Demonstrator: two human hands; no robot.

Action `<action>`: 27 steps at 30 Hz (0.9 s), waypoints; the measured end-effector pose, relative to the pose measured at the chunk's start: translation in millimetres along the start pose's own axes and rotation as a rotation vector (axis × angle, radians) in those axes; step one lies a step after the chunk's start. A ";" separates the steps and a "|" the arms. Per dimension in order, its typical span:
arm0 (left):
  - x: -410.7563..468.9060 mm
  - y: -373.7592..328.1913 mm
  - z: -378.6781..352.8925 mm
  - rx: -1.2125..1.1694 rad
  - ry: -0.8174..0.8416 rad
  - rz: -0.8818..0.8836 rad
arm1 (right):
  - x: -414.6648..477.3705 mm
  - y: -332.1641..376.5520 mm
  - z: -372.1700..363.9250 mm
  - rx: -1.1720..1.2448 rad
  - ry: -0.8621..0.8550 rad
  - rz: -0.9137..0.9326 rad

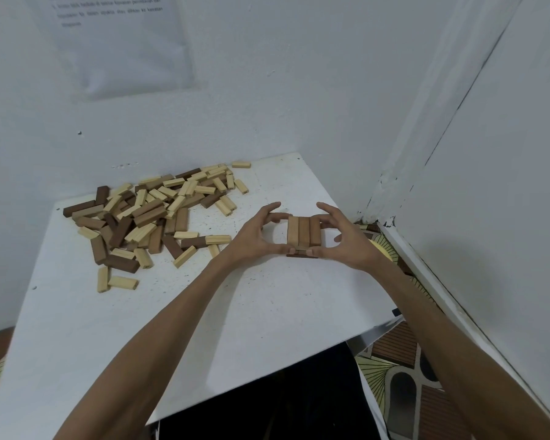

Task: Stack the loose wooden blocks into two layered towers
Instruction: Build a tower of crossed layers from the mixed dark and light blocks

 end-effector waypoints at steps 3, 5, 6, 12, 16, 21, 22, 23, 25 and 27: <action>-3.0 2.8 2.5 -0.001 0.024 0.012 | -0.9 -0.6 0.5 0.005 0.001 0.004; -7.1 3.7 7.3 -0.001 0.027 0.019 | -2.4 3.6 3.0 -0.007 -0.025 0.013; -9.6 2.8 10.5 0.004 0.022 0.020 | -3.2 7.9 4.6 -0.022 -0.044 0.026; -31.8 -16.1 37.8 0.080 -0.016 -0.017 | -1.9 47.9 3.4 -0.135 -0.069 0.129; -54.6 -21.4 59.2 0.159 -0.040 -0.014 | -0.5 88.0 -15.1 -0.233 -0.040 0.185; -94.3 -18.1 97.2 0.200 -0.125 0.046 | 5.6 129.7 -53.1 -0.390 0.011 0.256; -103.6 -16.8 105.7 0.208 -0.151 0.057 | 6.2 137.8 -62.0 -0.398 0.035 0.265; -112.9 -15.2 114.3 0.225 -0.174 0.063 | 6.7 145.9 -71.7 -0.390 0.053 0.294; -131.0 -9.1 130.0 0.266 -0.203 0.083 | 5.7 163.1 -91.6 -0.381 0.078 0.371; -148.5 -3.4 144.8 0.298 -0.235 0.098 | 5.8 175.5 -109.7 -0.376 0.120 0.391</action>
Point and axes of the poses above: each hand's wrist, its own x-axis towards the middle knuckle, its own z-axis out of the back of the hand, y = z × x, the point moved 6 cm from there along x, towards the middle knuckle, and after that the axes turned 4 degrees about -x, right-handed, at the moved point
